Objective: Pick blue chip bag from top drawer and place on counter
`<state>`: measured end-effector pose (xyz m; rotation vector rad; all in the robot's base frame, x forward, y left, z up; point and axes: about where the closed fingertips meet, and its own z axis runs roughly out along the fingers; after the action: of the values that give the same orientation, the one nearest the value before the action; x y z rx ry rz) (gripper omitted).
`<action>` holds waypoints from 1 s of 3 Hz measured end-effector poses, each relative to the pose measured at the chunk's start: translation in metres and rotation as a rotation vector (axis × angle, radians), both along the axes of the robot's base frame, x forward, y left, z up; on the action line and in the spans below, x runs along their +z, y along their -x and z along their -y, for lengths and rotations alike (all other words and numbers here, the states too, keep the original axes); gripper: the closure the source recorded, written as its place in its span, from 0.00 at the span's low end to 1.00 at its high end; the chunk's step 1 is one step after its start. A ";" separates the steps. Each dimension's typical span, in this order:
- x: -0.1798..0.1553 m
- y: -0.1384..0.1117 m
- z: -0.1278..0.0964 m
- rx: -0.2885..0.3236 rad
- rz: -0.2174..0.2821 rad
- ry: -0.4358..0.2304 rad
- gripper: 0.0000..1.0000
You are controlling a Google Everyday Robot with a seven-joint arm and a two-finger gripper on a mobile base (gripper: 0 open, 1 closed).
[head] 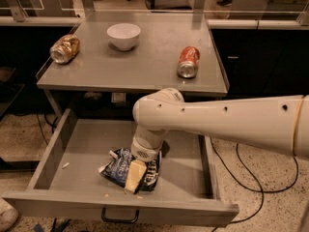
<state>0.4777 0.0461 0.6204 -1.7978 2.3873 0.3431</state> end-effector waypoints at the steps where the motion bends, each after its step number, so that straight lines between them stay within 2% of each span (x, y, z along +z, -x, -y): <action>1: -0.004 -0.005 -0.007 0.016 0.002 -0.003 0.00; 3: -0.028 -0.002 -0.024 0.044 -0.028 -0.018 0.00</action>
Offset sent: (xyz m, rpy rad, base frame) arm 0.0135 0.0280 -0.0256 0.0203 0.0082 0.0580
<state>0.4801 0.0698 0.5921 -1.8518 2.3586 0.3964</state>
